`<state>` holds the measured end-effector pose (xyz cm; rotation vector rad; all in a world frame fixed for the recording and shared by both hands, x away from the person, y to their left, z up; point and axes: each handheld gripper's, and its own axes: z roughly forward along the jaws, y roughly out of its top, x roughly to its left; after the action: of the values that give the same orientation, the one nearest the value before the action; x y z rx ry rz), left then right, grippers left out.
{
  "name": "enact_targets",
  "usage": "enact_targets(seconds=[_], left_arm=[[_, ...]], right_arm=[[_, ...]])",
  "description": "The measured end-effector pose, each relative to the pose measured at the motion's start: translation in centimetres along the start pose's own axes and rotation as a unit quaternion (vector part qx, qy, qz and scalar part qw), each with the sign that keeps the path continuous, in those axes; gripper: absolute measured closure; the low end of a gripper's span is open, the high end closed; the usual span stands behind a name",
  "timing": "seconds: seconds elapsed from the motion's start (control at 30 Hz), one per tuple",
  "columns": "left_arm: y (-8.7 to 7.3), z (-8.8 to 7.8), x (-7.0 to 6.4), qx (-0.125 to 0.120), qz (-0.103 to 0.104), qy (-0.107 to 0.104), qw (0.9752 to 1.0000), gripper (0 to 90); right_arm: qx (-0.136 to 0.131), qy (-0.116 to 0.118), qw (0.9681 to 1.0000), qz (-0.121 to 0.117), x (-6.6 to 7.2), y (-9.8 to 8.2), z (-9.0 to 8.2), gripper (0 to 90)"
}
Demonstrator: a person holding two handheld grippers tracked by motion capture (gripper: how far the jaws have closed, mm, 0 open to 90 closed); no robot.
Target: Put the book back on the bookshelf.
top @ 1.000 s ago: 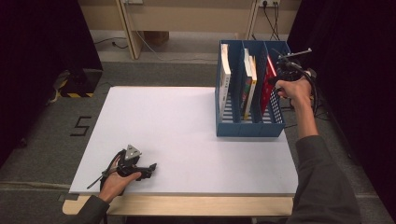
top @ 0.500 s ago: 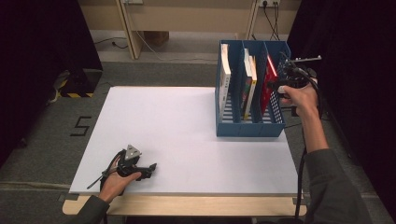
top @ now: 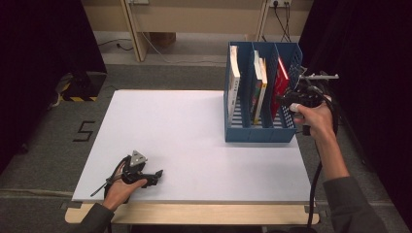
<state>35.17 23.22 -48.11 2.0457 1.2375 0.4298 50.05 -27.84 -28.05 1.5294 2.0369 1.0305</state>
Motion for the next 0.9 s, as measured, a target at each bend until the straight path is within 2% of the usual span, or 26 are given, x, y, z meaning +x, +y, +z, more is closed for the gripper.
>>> enact_targets(seconds=[0.37, 0.53, 0.9], left_arm=[[0.0, 0.0, 0.0, 0.0, 0.0, 0.0, 1.0, 13.7], [0.0, 0.0, 0.0, 0.0, 0.0, 0.0, 1.0, 13.7], [0.0, 0.0, 0.0, 0.0, -0.001, 0.0, 1.0, 13.7]], right_arm=[[-0.018, 0.034, 0.9992, -0.011, 2.4, -2.4, -0.1, 31.6], [-0.013, 0.059, 0.998, -0.021, 3.9, -3.8, 0.3, 30.4], [-0.008, 0.096, 0.9945, -0.04, 6.9, -6.6, 1.7, 30.1]])
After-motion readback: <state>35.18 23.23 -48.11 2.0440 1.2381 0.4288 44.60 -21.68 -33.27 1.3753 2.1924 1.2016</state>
